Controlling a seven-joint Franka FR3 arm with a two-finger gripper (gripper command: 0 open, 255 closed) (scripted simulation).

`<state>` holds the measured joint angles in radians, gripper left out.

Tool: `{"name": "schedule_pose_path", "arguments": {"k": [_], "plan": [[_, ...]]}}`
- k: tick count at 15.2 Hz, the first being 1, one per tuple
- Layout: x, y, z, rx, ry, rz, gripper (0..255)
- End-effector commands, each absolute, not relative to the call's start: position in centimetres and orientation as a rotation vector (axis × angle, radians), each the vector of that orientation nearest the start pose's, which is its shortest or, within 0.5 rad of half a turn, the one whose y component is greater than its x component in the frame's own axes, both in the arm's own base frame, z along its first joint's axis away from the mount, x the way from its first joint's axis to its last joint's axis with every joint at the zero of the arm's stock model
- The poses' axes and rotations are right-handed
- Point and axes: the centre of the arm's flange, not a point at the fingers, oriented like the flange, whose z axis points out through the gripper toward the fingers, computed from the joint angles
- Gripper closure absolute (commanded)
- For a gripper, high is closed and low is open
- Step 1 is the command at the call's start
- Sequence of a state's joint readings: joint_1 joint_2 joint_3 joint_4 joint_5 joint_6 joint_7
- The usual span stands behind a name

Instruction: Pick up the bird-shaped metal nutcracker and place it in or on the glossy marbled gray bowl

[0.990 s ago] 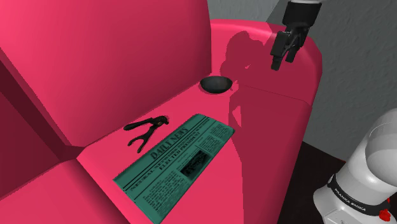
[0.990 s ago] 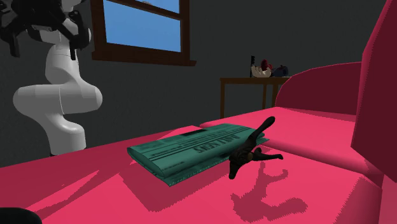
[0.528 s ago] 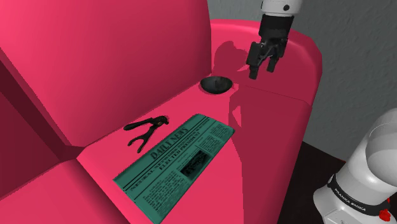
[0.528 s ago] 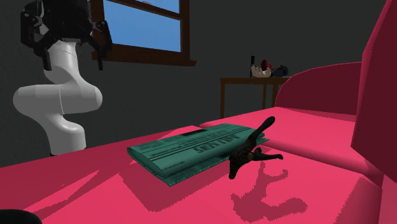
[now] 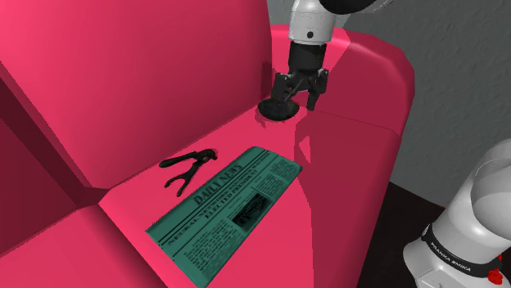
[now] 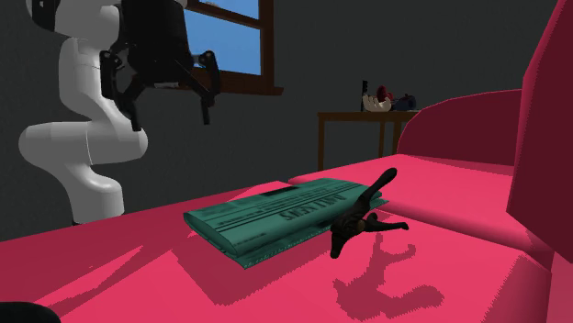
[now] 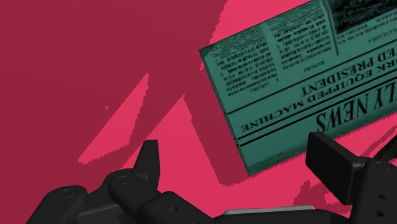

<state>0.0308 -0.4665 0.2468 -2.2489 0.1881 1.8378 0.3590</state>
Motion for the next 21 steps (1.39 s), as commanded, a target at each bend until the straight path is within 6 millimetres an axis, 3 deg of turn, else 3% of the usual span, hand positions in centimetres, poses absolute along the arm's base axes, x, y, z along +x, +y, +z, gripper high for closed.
{"name": "schedule_pose_path", "arguments": {"k": [1,19,21], "plan": [[41.6,15.9,53.2,-3.032,0.271,-0.019,0],[57.9,29.8,45.0,-2.86,0.596,0.098,0],[57.9,29.9,44.4,-2.86,0.596,0.098,0]]}}
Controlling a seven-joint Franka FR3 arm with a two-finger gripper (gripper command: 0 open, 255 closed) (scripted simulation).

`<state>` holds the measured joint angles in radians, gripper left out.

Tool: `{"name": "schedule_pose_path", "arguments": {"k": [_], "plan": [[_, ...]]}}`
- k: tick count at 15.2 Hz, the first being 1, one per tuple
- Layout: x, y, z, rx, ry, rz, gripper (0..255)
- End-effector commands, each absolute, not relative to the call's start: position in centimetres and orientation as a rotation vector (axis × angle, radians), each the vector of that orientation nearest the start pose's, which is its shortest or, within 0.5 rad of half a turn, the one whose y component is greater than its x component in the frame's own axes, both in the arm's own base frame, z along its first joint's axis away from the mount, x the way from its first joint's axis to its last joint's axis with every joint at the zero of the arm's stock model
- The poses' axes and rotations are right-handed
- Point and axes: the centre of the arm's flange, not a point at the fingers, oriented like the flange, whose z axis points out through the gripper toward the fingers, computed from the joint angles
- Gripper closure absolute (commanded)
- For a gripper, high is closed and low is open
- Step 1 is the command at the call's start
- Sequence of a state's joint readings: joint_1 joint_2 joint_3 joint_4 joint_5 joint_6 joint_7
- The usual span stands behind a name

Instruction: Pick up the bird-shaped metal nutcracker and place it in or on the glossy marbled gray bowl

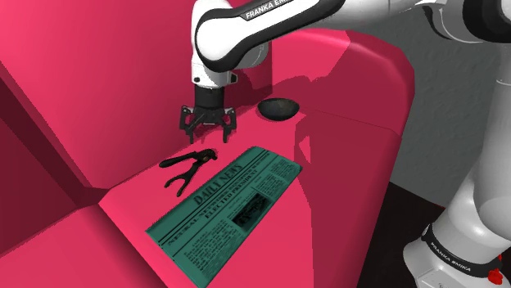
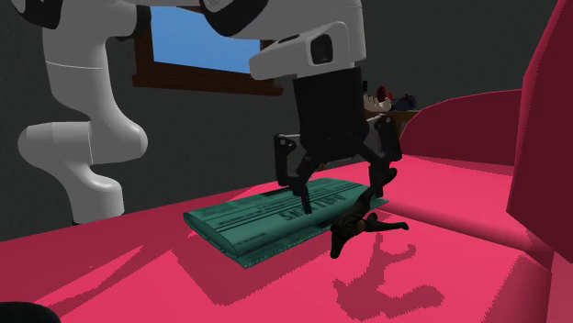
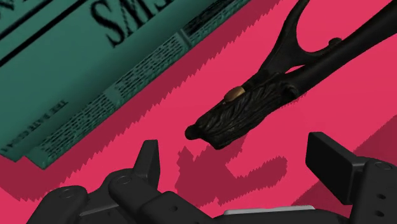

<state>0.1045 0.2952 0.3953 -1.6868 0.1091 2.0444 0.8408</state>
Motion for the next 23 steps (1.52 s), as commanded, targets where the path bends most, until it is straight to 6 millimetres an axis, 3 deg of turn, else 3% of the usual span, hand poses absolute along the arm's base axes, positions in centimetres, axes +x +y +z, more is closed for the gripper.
{"name": "schedule_pose_path", "arguments": {"k": [1,6,14,15,23], "plan": [[57.9,30.0,43.9,-2.86,0.596,0.098,0],[57.8,30.7,41.0,-2.86,0.596,0.098,0],[57.8,30.7,41.0,-2.86,0.596,0.098,0],[57.8,30.7,41.0,-2.86,0.596,0.098,255],[57.8,30.7,41.0,-2.86,0.596,0.098,255]]}}
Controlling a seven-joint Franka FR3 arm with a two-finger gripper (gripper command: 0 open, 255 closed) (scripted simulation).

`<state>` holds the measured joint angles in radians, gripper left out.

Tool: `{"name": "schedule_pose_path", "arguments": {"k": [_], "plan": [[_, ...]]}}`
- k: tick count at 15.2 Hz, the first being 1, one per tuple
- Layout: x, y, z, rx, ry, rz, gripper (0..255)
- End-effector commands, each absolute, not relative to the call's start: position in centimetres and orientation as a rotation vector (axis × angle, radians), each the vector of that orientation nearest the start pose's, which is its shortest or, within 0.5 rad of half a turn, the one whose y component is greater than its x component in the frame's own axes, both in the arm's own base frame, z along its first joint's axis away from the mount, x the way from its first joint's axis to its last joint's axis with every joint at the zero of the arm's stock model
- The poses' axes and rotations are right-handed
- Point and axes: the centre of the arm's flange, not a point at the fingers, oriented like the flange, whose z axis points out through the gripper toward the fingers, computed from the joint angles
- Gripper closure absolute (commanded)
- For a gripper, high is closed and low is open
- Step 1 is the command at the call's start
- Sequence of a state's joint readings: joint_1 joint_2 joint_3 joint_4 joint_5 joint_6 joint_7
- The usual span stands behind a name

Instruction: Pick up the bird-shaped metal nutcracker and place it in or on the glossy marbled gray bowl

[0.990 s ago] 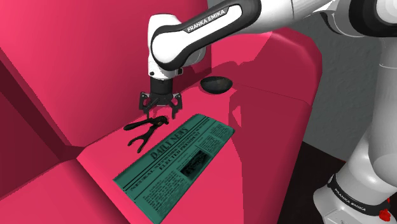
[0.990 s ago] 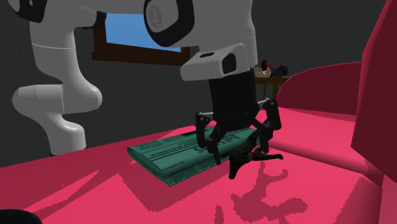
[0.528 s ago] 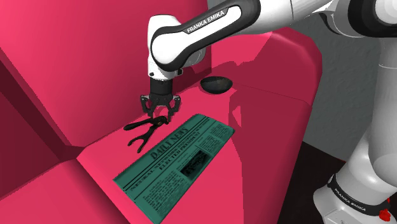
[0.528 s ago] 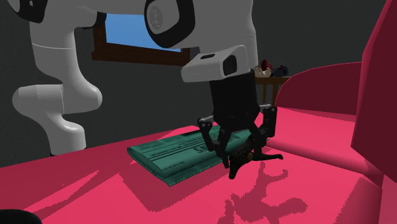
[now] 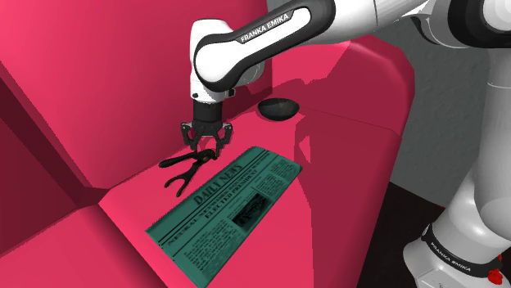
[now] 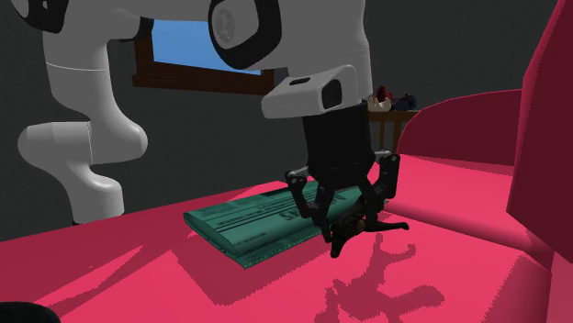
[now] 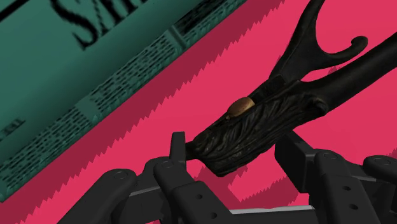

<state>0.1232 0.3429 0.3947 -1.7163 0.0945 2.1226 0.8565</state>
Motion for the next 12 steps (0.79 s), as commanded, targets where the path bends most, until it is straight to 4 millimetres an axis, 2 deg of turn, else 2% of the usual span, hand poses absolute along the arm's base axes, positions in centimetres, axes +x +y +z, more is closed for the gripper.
{"name": "schedule_pose_path", "arguments": {"k": [1,12], "plan": [[57.8,30.7,41.0,-2.86,0.596,0.098,255],[57.8,30.7,46.9,-2.86,0.596,0.098,255]]}}
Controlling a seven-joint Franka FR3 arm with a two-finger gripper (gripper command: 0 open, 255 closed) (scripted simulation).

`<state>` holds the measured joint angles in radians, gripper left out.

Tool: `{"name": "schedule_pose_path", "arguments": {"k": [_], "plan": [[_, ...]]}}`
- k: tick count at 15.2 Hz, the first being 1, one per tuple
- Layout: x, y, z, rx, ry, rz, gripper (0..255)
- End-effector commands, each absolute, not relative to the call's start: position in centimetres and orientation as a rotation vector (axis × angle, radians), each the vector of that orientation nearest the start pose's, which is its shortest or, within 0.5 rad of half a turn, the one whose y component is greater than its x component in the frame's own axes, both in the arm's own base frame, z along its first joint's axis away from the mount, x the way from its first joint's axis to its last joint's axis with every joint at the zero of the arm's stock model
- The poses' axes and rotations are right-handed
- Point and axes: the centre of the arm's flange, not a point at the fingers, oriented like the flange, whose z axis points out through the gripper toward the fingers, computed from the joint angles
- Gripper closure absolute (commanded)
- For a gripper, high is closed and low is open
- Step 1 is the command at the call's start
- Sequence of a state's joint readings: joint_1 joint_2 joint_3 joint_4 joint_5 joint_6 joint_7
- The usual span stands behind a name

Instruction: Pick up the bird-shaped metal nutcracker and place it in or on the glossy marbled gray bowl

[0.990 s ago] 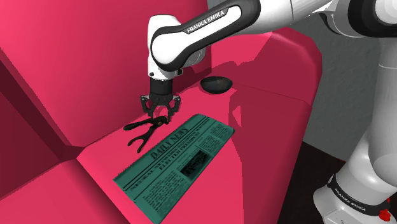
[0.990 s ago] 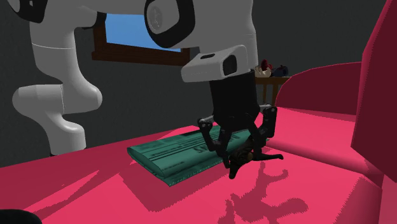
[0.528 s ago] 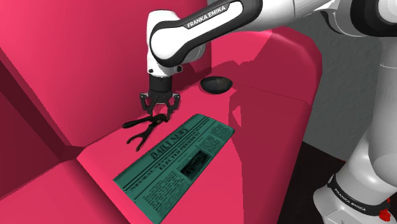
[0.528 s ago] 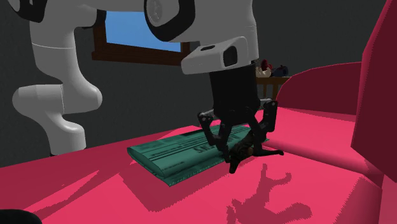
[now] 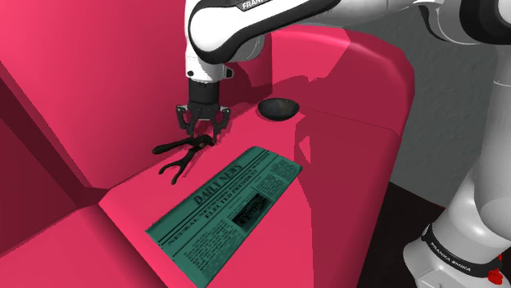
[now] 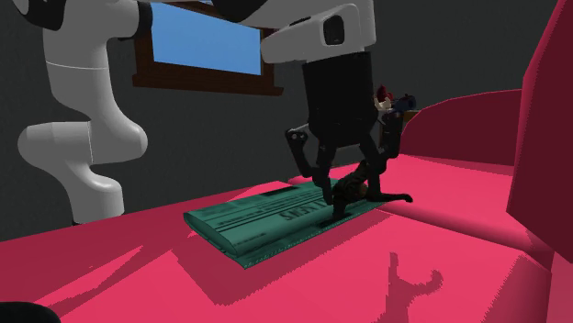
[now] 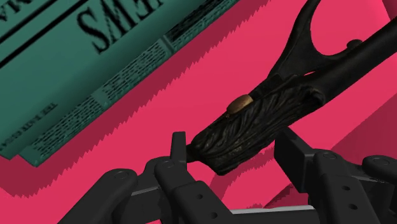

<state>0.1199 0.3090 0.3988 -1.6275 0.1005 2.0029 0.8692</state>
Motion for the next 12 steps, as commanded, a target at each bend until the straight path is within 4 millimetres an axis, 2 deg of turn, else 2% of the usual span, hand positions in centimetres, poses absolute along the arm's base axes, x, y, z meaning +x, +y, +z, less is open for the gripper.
{"name": "schedule_pose_path", "arguments": {"k": [1,12], "plan": [[57.8,30.7,47.4,-2.86,0.596,0.098,255],[57.8,30.7,53.2,-2.86,0.596,0.098,255]]}}
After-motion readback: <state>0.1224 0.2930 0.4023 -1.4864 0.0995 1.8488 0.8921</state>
